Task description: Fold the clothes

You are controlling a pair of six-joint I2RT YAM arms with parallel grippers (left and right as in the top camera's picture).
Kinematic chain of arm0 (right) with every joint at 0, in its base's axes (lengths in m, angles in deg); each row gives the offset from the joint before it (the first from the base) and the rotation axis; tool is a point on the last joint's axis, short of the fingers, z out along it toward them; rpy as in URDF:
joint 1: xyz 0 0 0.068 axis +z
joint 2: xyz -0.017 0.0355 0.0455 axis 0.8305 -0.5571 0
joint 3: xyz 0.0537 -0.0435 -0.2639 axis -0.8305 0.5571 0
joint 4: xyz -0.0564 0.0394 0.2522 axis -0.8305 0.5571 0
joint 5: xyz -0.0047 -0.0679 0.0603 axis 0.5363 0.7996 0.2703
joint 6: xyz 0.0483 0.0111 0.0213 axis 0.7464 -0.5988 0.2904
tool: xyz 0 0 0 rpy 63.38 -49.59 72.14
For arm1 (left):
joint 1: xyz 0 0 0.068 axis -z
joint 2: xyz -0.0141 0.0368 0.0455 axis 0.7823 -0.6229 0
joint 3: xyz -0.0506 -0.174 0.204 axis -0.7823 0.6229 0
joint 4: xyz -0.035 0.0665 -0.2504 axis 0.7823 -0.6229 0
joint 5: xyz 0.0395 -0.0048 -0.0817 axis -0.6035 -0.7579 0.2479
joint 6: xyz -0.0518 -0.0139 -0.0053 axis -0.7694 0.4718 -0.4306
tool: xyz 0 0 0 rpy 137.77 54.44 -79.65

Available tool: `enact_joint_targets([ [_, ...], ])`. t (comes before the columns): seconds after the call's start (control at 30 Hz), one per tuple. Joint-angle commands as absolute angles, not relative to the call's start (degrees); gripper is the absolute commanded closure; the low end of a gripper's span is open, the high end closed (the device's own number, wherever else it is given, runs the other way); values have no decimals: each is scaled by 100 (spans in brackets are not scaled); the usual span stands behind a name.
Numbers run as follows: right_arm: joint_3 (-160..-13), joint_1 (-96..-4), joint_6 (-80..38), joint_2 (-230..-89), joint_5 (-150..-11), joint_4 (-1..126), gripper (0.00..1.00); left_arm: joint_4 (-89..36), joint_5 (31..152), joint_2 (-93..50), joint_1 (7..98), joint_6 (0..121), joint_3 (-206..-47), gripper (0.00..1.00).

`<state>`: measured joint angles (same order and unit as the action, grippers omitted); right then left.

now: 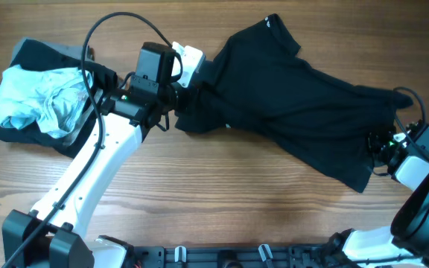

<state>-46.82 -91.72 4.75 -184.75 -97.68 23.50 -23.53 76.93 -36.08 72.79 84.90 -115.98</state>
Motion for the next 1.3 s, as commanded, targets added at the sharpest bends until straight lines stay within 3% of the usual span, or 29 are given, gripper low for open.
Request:
enact_joint_targets([
  [0.0, -5058, -9144, -192, -18359, -10753, 2816, 78, -2277, 7656, -3643, 7257, 8431, -11605, 96],
  [0.17, -5312, -9141, -817, -17225, -11024, 4637, 57, -2292, 7656, -3643, 7257, 8431, -11605, 96],
  [0.37, -5273, -9141, -352, -15985, -8777, 7823, 36, -2292, 7656, -3643, 7257, 8431, -11605, 96],
  [0.5, -4696, -9144, 171, -16079, -7936, 7743, 33, -2292, 7658, -3643, 7257, 8429, -11605, 95],
  [0.73, -4263, -9144, 333, -16704, -7706, 7111, 34, -2399, 7658, -3643, 7257, 8407, -11605, 95],
  [0.77, -4241, -9144, 339, -16792, -7711, 6932, 35, -2404, 7658, -3643, 7257, 8407, -11605, 95],
  [0.87, -4232, -9141, 219, -17037, -7794, 6342, 53, -2402, 7658, -3643, 7262, 8407, -11605, 94],
  [0.93, -4232, -9141, 86, -17045, -7842, 6337, 74, -2419, 7658, -3643, 7262, 8407, -11605, 94],
  [0.97, -4243, -9141, -81, -17045, -7840, 6337, 90, -2432, 7658, -3643, 7262, 8407, -11605, 94],
  [1.0, -4280, -9141, -236, -17039, -7890, 6420, 96, -2441, 7658, -3643, 7262, 8407, -11605, 94],
  [1.27, -5207, -9141, -946, -16366, -8312, 7618, 96, -2445, 7488, -3499, 7255, 8409, -11627, 96],
])
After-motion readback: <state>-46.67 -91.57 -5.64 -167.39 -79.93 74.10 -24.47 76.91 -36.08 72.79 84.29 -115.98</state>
